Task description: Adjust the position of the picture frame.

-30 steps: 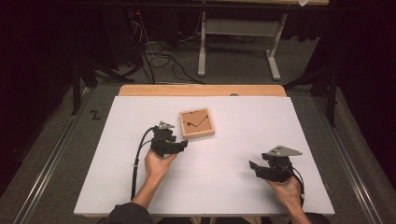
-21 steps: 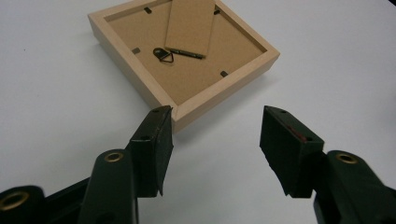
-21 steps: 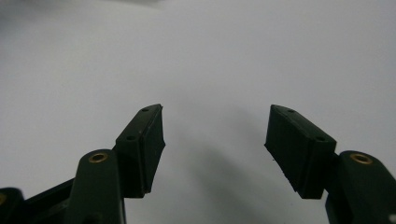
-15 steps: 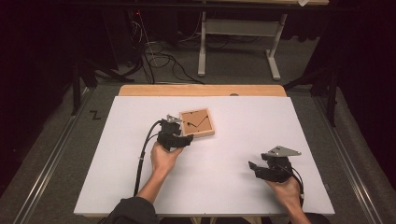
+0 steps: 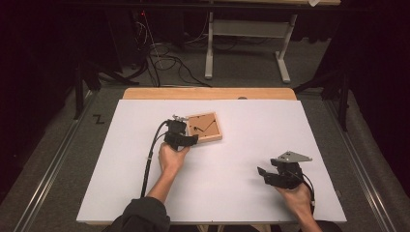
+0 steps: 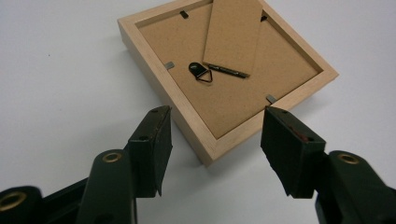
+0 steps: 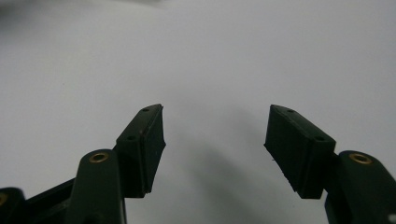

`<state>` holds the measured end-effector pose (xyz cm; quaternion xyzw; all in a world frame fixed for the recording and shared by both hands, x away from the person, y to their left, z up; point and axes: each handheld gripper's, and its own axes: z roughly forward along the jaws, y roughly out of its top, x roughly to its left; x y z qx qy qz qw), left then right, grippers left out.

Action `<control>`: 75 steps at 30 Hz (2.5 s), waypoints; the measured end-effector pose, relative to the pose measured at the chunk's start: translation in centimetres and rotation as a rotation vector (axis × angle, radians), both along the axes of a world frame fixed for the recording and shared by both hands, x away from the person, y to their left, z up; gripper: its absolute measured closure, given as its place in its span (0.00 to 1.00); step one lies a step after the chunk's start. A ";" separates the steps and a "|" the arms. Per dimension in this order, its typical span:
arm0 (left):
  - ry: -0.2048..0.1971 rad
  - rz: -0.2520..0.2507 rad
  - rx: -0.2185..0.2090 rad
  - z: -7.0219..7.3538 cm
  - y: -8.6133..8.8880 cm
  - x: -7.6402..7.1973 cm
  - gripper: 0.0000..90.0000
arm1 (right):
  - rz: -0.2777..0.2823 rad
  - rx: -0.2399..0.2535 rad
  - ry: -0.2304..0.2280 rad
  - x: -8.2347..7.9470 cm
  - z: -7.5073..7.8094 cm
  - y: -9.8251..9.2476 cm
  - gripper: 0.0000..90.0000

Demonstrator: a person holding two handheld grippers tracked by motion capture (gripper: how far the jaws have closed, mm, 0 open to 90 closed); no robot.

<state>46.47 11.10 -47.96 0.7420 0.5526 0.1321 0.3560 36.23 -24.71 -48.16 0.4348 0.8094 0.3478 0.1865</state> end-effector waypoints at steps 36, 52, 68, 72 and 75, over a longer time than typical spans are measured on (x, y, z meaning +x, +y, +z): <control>0.010 -0.013 0.003 -0.6 -0.2 0.5 0.66 | 0.016 -0.020 0.000 -0.1 -0.1 0.3 0.42; -0.002 0.022 0.007 -0.8 0.0 0.8 0.71 | 0.015 -0.019 0.002 -0.1 -0.1 0.3 0.42; 0.020 0.020 -0.003 -1.0 0.4 1.1 0.80 | 0.017 -0.020 0.004 -0.1 -0.1 0.3 0.42; 0.020 0.012 0.002 -1.0 0.4 0.9 0.80 | 0.016 -0.019 0.004 -0.1 -0.1 0.3 0.42; 0.022 0.007 0.005 -0.9 0.3 0.8 0.81 | 0.013 -0.017 0.007 -0.1 -0.1 0.3 0.42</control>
